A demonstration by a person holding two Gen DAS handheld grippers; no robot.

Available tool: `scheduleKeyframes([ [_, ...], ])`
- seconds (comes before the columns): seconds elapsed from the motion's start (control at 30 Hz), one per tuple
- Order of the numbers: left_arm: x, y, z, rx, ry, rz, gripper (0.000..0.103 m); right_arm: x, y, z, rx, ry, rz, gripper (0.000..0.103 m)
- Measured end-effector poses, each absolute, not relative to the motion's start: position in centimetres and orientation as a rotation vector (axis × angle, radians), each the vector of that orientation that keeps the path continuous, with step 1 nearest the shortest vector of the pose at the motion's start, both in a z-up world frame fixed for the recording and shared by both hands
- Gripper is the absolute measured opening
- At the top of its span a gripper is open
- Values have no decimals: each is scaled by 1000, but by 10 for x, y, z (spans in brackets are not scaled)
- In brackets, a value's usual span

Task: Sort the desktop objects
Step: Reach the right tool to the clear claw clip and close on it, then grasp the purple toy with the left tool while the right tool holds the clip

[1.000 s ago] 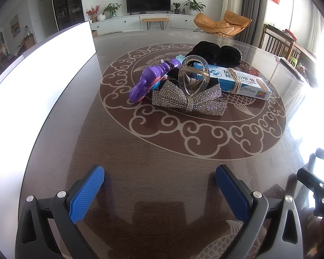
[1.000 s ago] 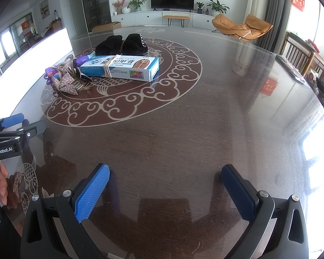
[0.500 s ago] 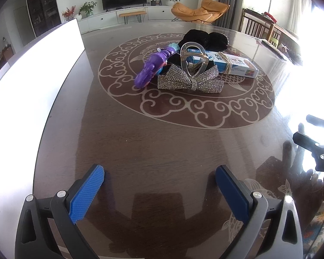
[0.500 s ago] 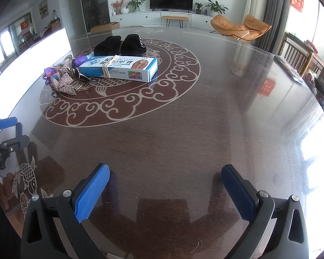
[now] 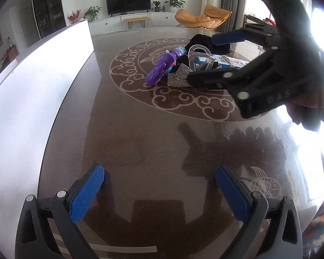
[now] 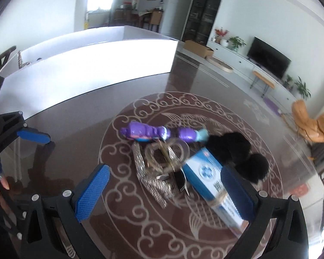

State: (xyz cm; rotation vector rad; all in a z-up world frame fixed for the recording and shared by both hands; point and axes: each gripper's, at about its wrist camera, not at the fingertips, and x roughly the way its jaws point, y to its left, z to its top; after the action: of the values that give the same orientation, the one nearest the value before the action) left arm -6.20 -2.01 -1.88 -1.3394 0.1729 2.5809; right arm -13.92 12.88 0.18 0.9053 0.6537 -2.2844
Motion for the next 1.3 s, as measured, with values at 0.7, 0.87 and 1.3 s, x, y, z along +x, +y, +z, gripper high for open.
scheduleKeyframes([
  [0.7,-95,-7,6,-1341,129,2484,103,-49,214,-19,1099,401,-2383,80],
  [0.87,-141,0,9,-1383,174,2489,103,-54,226,-28,1131,306,-2400,80],
  [1.3,-223,60,-1,-1357,450,2451,30,-59,224,-41,1219,290,-2430,91],
])
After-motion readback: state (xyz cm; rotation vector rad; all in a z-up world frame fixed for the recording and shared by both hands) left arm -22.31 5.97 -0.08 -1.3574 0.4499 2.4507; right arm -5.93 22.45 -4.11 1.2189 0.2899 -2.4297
